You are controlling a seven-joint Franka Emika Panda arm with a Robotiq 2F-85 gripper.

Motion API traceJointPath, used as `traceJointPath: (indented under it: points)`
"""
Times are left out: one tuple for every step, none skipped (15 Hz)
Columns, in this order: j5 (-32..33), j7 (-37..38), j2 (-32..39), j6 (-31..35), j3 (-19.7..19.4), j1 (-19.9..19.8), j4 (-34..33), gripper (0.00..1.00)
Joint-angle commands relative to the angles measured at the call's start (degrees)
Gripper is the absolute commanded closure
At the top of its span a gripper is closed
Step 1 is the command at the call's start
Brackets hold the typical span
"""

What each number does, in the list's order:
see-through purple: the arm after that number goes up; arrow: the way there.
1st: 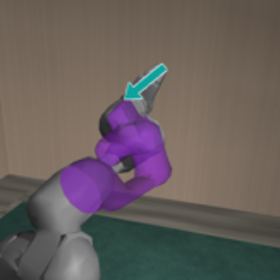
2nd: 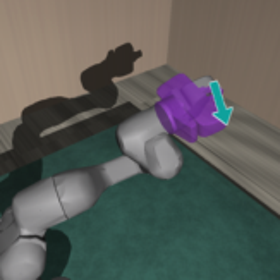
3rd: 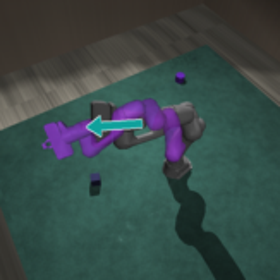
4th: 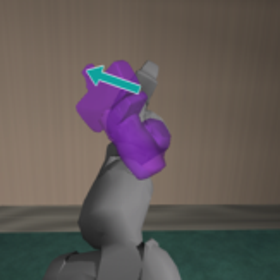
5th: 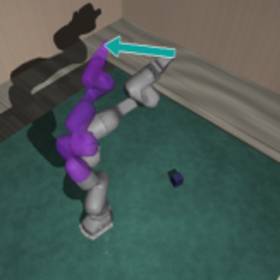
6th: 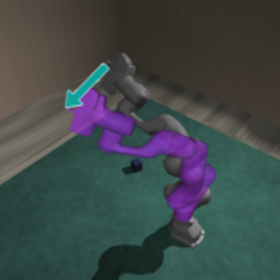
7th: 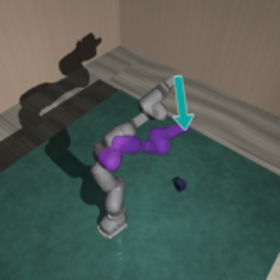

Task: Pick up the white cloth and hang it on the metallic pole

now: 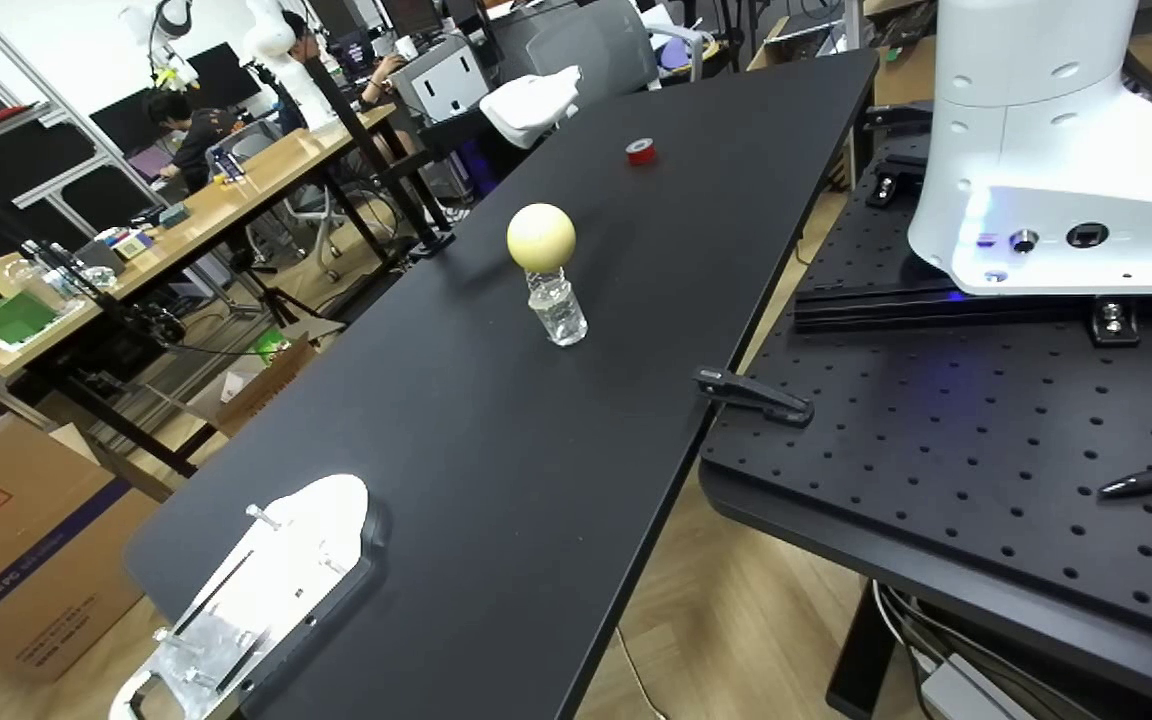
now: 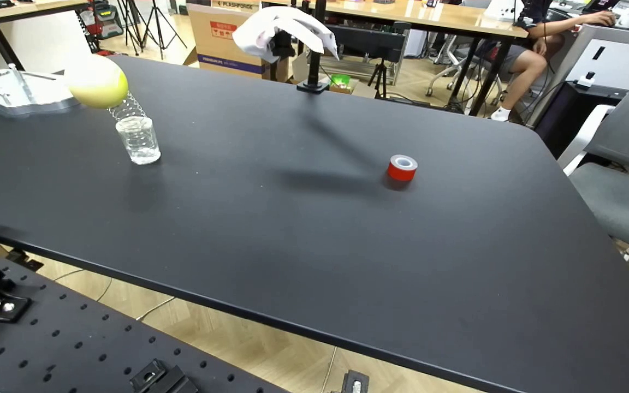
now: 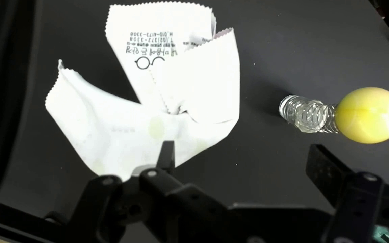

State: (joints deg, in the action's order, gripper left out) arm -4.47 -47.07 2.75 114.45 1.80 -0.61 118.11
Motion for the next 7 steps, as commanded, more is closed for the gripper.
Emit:
traceJointPath:
  points:
    - [0.3,-0.6,-1.6,0.8,-0.1,0.4,0.5,0.0]
    - [0.2,-0.8,-1.8,1.3,-0.1,0.5,0.6,0.0]
    - [0.0,-0.5,-0.4,0.6,-0.2,0.4,-0.1,0.0]
    - [0.0,-0.5,-0.5,0.8,-0.2,0.5,-0.1,0.0]
    - [0.0,-0.6,-0.6,0.8,-0.2,0.5,-0.1,0.0]
    - [0.0,-0.6,-0.6,0.8,-0.2,0.5,-0.1,0.0]
    - [0.0,-0.7,-0.6,0.8,-0.2,0.5,-0.1,0.0]
